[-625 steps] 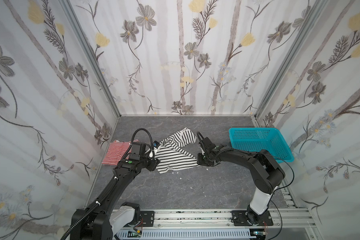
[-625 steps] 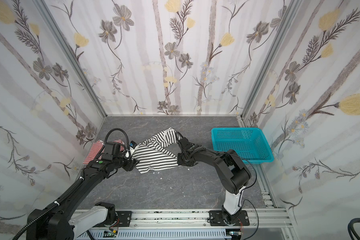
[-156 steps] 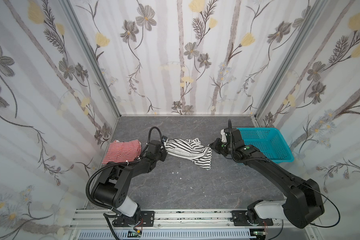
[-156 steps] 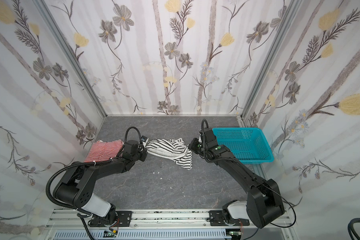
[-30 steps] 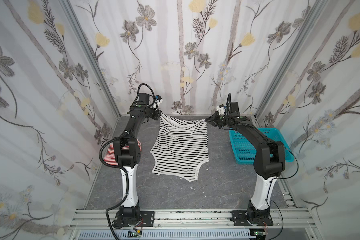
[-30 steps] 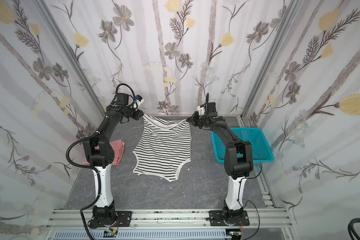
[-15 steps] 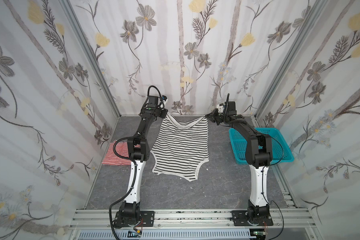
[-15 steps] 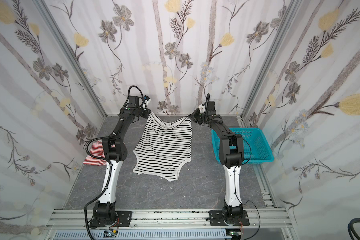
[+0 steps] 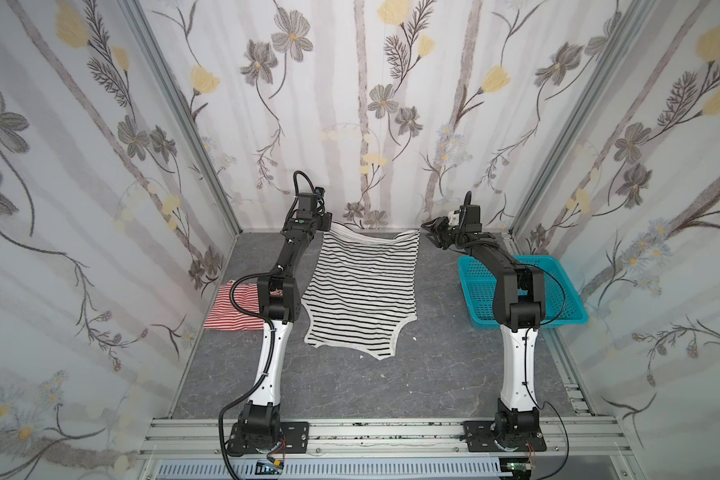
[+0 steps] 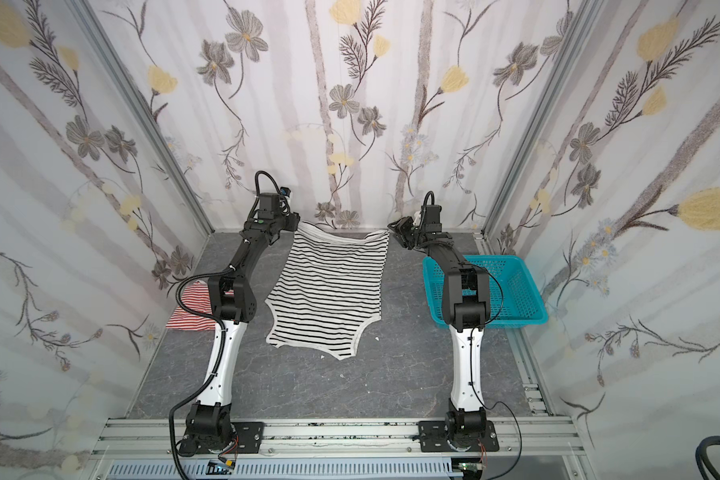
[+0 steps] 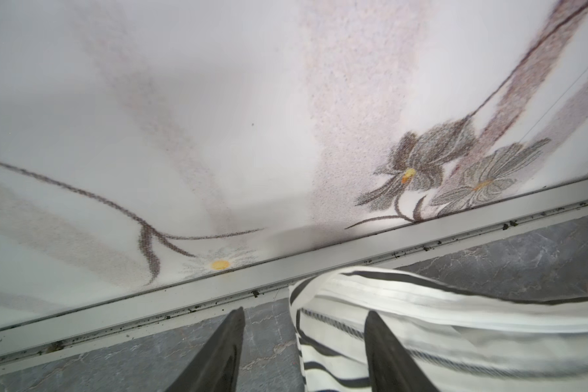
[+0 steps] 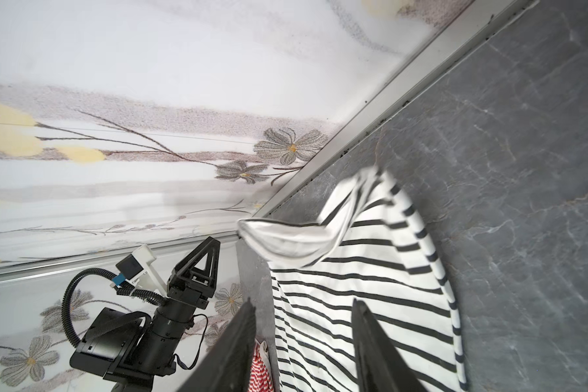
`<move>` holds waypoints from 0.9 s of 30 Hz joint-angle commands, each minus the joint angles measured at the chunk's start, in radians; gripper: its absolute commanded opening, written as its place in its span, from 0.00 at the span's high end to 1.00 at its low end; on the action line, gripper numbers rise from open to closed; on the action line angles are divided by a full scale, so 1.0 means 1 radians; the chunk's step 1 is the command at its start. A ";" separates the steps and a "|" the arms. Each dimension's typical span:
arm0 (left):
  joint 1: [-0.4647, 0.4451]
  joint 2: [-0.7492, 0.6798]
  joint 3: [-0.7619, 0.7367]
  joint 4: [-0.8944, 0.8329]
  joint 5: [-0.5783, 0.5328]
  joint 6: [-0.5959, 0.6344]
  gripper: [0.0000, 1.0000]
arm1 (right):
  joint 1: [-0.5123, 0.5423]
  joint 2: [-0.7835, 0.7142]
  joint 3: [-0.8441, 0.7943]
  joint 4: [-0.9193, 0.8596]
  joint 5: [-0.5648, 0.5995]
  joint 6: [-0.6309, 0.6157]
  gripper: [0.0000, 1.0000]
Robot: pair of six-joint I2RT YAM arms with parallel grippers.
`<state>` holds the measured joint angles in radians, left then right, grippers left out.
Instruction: Fold and stack the tank tops
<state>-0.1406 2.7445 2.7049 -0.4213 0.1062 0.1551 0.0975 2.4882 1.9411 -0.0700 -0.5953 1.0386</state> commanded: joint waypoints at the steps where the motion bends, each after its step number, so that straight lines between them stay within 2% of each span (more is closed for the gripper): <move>1: 0.004 -0.038 -0.038 0.044 -0.054 -0.053 0.44 | 0.006 -0.054 -0.045 0.055 0.011 -0.031 0.52; 5: 0.019 -0.177 -0.249 0.043 -0.004 -0.075 0.47 | 0.049 -0.147 -0.136 -0.048 0.082 -0.155 0.52; 8: 0.015 -0.354 -0.512 0.048 0.102 -0.052 0.51 | 0.105 -0.179 -0.149 -0.203 0.138 -0.275 0.53; 13: -0.014 -0.650 -0.936 0.057 0.202 0.006 0.51 | 0.209 -0.187 -0.155 -0.407 0.282 -0.427 0.54; 17: -0.049 -0.837 -1.203 0.057 0.184 0.088 0.51 | 0.268 -0.190 -0.203 -0.455 0.378 -0.479 0.54; 21: -0.063 -0.941 -1.394 0.053 0.145 0.146 0.50 | 0.290 -0.195 -0.253 -0.471 0.426 -0.505 0.55; 27: -0.097 -1.059 -1.612 0.054 0.106 0.219 0.50 | 0.306 -0.221 -0.355 -0.428 0.419 -0.523 0.55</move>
<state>-0.2337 1.7195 1.1370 -0.3840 0.2356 0.3168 0.3969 2.2822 1.6039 -0.5335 -0.1993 0.5430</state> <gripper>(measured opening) 0.499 0.452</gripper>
